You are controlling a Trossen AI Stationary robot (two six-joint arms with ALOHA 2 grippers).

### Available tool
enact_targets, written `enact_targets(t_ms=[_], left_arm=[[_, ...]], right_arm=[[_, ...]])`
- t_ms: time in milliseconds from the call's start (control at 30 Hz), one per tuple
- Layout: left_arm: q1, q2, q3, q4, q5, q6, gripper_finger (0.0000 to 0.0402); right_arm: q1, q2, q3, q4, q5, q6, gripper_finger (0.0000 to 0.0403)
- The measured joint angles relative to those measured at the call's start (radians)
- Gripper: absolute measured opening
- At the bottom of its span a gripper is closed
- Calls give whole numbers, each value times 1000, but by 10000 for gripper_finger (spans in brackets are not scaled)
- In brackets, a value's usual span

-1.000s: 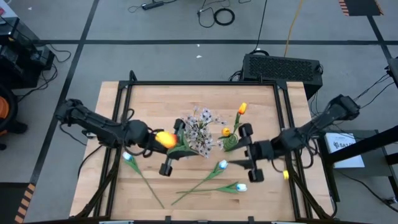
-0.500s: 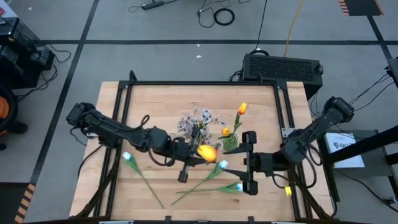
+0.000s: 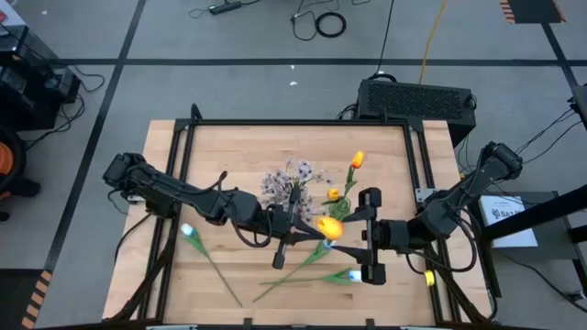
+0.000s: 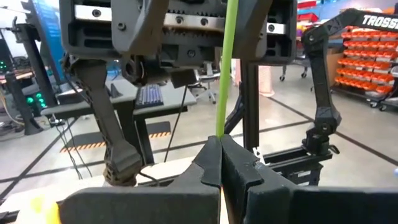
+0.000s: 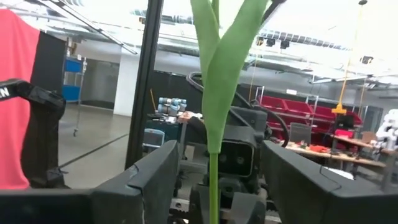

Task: Sort flowers into vase by color
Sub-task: Put the yellow tulip into the green vase

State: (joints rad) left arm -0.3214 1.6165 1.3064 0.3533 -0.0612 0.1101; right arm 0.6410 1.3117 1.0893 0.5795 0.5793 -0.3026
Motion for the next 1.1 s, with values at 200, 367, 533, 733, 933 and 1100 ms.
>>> enact_targets(t_ms=[200,367,533,733,933,1100], left_arm=[[7,0,0,-8,0,-12,0],[16,0,0,-47,-4,-30,0],[29,0,-1,-65,-18,-52,0],[27,0,-1,-80,-17,-52,0],[26,0,-1,-83,-3,-51,0],[22,-1,-1,-77,20,-51,19]], right_arm=[[-25,0,0,-57,-1,100,221],[-27,0,0,-61,-1,102,197],[-27,0,0,-65,0,102,143],[-23,0,0,-98,1,108,69],[0,-18,0,-137,32,105,12],[37,-39,0,-164,105,76,7]])
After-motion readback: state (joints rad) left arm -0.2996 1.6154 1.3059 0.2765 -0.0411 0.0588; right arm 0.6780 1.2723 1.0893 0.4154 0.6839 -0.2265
